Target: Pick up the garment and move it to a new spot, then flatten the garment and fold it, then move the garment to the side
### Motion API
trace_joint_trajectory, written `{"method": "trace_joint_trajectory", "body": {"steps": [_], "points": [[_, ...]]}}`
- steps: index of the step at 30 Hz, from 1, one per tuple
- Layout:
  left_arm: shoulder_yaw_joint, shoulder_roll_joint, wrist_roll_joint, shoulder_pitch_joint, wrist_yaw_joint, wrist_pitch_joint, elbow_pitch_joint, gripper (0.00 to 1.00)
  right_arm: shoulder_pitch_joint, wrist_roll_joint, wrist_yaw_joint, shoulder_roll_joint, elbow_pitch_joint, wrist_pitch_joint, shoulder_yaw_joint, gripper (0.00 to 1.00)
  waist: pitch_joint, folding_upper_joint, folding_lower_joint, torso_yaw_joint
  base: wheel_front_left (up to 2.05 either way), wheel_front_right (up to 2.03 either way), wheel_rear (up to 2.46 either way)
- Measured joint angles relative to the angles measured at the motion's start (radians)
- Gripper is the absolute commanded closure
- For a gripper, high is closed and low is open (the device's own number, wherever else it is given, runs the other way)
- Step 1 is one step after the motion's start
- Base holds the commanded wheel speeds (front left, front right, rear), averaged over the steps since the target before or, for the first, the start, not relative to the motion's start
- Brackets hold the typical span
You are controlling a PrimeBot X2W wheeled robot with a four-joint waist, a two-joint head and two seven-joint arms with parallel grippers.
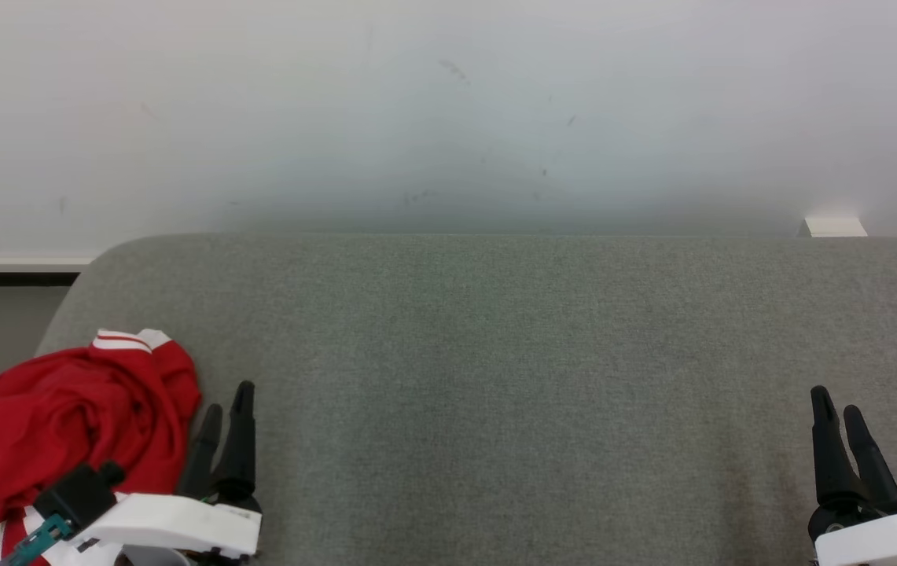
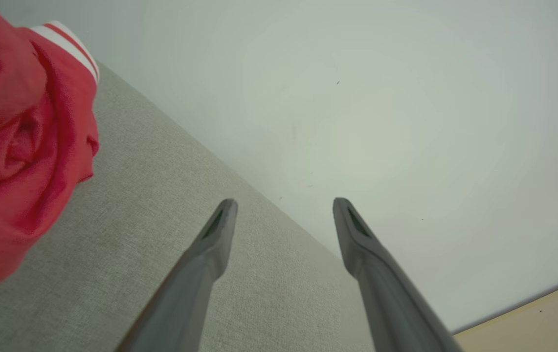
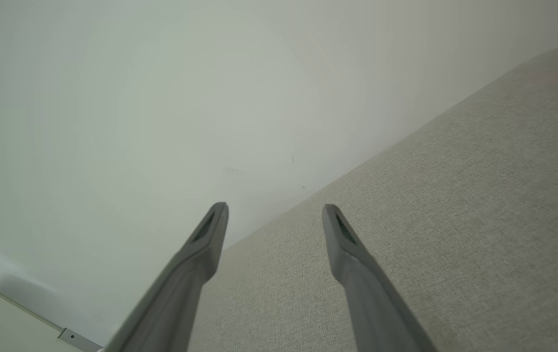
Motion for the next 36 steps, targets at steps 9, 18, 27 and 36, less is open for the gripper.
{"method": "trace_joint_trajectory", "body": {"steps": [9, 18, 27, 36], "points": [[-0.026, 0.014, 0.141, -0.01, 0.022, -0.026, 0.001, 0.0, 0.007, -0.122, 0.0, -0.005, -0.016, -0.005, 0.017, 0.0, -0.002, 0.0, 0.0, 0.0, 0.0, 0.0, 0.0], [-0.049, 0.024, 0.252, -0.015, 0.041, -0.054, 0.012, 0.0, 0.012, -0.236, 0.0, -0.006, -0.025, -0.019, 0.021, 0.0, -0.003, 0.0, 0.0, 0.0, 0.0, 0.0, 0.0], [-0.073, 0.038, 0.362, -0.019, 0.06, -0.078, 0.024, 0.0, 0.025, -0.336, 0.0, -0.006, -0.033, -0.027, 0.033, 0.0, -0.006, 0.0, 0.0, 0.0, 0.0, 0.0, 0.0], [-0.096, 0.047, 0.452, -0.021, 0.078, -0.099, 0.034, 0.0, 0.027, -0.419, 0.0, -0.005, -0.037, -0.035, 0.039, 0.0, -0.006, 0.0, 0.0, -0.002, 0.0, 0.0, 0.0]]}}
